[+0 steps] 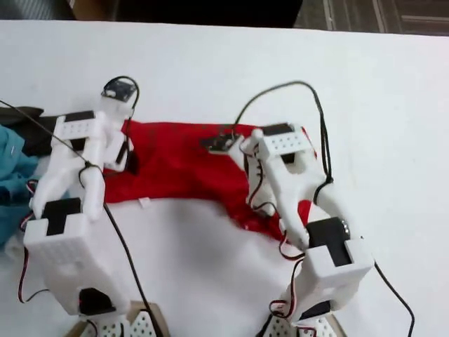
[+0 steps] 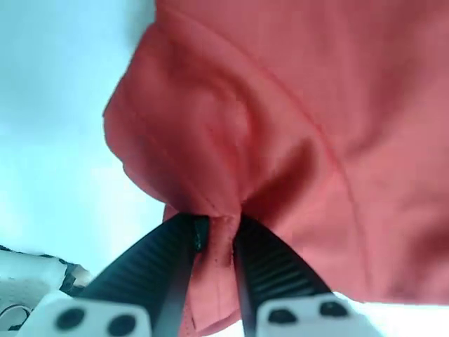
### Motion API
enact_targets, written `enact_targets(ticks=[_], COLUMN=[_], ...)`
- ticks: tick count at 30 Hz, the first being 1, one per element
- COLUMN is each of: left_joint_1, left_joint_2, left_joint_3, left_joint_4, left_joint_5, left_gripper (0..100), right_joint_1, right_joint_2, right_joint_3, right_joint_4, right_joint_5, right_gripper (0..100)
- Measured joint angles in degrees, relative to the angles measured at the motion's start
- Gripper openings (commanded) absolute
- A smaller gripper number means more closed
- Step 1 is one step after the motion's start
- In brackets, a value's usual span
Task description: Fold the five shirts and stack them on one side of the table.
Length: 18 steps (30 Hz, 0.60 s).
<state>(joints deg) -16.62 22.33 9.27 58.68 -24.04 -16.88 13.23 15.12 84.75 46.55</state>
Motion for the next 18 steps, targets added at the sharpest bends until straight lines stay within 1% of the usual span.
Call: enact_targets(ticks=[3,5,9,13,18], left_joint_1=[0.0,0.0,0.0,0.0,0.0], left_joint_2=[0.0,0.0,0.0,0.0,0.0], left_joint_3=[0.0,0.0,0.0,0.0,0.0], left_joint_4=[0.0,0.0,0.0,0.0,0.0], left_joint_5=[0.0,0.0,0.0,0.0,0.0], left_gripper=[24,24,24,24,24], right_joint_1=[0.0,0.0,0.0,0.6,2.6], right_joint_2=[0.2,0.4,2.1,8.3,19.4], right_joint_3=[-5.8,-9.6,-16.9,-25.2,-39.1], right_joint_4=[3.0,4.6,6.3,7.8,10.4], right_joint_5=[0.4,2.0,3.3,3.4,3.4], right_gripper=[2.1,2.1,2.1,2.1,2.1])
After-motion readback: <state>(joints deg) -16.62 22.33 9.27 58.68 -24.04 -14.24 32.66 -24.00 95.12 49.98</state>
